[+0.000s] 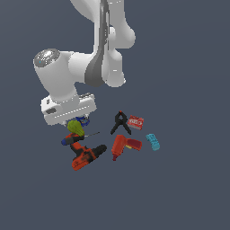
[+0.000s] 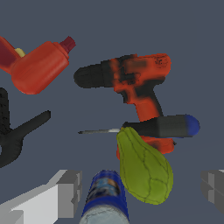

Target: Pick up a designated object from a clutter of objects.

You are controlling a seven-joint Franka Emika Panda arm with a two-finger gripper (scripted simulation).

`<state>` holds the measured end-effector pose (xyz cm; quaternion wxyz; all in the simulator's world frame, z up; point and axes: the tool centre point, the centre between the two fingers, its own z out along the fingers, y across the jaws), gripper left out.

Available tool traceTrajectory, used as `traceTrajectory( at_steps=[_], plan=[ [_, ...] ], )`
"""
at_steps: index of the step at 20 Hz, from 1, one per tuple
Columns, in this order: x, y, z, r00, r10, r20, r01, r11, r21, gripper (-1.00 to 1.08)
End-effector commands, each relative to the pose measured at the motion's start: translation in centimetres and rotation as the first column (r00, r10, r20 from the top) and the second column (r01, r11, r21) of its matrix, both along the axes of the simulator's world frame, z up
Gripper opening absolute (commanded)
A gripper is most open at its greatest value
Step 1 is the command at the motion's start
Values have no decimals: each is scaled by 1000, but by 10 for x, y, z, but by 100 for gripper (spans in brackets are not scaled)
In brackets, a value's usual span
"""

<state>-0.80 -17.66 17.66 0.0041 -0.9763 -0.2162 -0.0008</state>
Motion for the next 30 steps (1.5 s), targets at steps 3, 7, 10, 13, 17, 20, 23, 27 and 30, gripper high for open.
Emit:
traceTrajectory(
  at_steps=[3, 7, 10, 13, 17, 20, 23, 27, 30],
  plan=[
    [-5, -15, -14, 999, 45, 1, -45, 999, -4, 100],
    [-8, -24, -22, 998, 70, 0, -70, 998, -7, 100],
    [-9, -28, -25, 997, 80, 0, -80, 997, -8, 100],
    [-10, -29, -26, 997, 83, 0, -83, 996, -8, 100],
    [-10, -28, -28, 997, 81, 0, -81, 997, -8, 100],
    [-10, -28, -37, 997, 81, 0, -81, 997, -8, 100],
    [-11, -29, -52, 997, 82, 0, -82, 997, -8, 100],
    [-11, -29, -69, 997, 83, 0, -83, 997, -9, 100],
    [-11, -29, -75, 997, 83, 0, -83, 996, -9, 100]
  ],
)
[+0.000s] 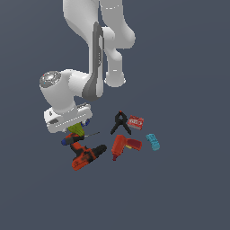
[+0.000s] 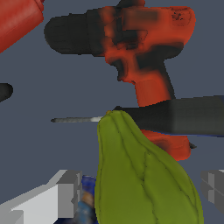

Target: Pick up a designated object from a clutter of objects.

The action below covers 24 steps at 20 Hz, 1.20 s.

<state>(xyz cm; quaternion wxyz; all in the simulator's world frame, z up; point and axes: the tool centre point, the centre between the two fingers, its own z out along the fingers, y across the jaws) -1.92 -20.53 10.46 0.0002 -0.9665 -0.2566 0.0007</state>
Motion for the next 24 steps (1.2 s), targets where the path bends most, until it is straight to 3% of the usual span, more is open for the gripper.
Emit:
traceTrajectory(
  at_steps=[1, 2, 3, 16, 24],
  plan=[
    [1, 0, -4, 1000, 0, 1, 0, 1000, 0, 100],
    [1, 0, -4, 1000, 0, 1, 0, 1000, 0, 100],
    [1, 0, -4, 1000, 0, 1, 0, 1000, 0, -100],
    [1, 1, -1, 1000, 0, 3, 0, 1000, -1, -100],
    [0, 20, 25, 1000, 0, 3, 0, 1000, -1, -100]
  ],
)
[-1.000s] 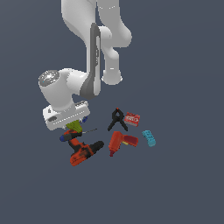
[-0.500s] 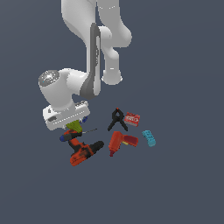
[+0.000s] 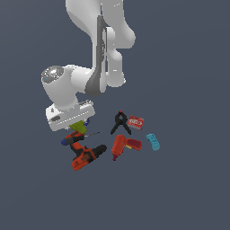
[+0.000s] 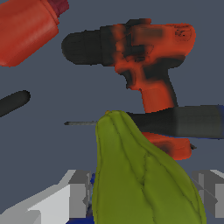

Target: Pick up a designated object from a clutter of objects.

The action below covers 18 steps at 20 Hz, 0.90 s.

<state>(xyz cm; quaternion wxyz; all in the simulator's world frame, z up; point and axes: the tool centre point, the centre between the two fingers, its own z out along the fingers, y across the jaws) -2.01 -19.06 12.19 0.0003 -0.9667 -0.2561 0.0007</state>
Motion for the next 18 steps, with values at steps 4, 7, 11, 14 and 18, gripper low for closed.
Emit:
traceTrajectory(
  at_steps=[4, 7, 11, 14, 18],
  plan=[
    [0, 23, 34, 1000, 1, 3, -1, 1000, -1, -100],
    [-1, 40, 58, 1000, 0, 2, 0, 1000, -2, -100],
    [-3, 67, 96, 1000, 0, 2, 0, 1000, -3, -100],
    [-4, 89, 128, 1000, 0, 2, 0, 1000, -5, -100],
    [-5, 119, 170, 1000, 0, 1, 0, 1000, -5, -100]
  ],
)
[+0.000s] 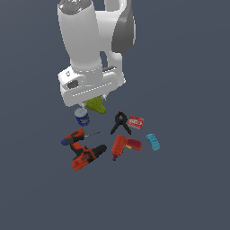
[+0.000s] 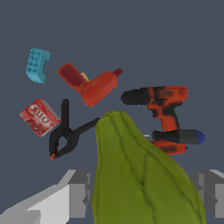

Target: Pick up a designated object from a clutter of objects.

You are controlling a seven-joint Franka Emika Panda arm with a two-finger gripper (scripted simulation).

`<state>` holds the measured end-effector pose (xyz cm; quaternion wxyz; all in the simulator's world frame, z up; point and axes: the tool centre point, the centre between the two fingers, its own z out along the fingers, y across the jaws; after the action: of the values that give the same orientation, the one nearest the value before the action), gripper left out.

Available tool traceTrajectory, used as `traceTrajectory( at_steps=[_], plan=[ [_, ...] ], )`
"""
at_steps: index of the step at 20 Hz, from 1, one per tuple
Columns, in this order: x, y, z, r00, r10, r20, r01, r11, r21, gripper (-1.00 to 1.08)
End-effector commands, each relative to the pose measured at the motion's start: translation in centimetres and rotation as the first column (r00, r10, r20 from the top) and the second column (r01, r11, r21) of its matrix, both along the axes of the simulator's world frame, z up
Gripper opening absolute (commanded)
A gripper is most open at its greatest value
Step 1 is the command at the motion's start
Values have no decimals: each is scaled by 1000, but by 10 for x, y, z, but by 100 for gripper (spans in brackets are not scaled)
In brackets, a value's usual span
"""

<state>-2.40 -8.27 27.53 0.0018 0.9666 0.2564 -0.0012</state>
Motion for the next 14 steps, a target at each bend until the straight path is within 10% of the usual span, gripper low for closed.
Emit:
traceTrajectory(
  at_steps=[1, 14],
  plan=[
    [-1, 19, 28, 1000, 0, 1, 0, 1000, -1, -100],
    [0, 99, 141, 1000, 1, 1, -1, 1000, 2, -100]
  ],
)
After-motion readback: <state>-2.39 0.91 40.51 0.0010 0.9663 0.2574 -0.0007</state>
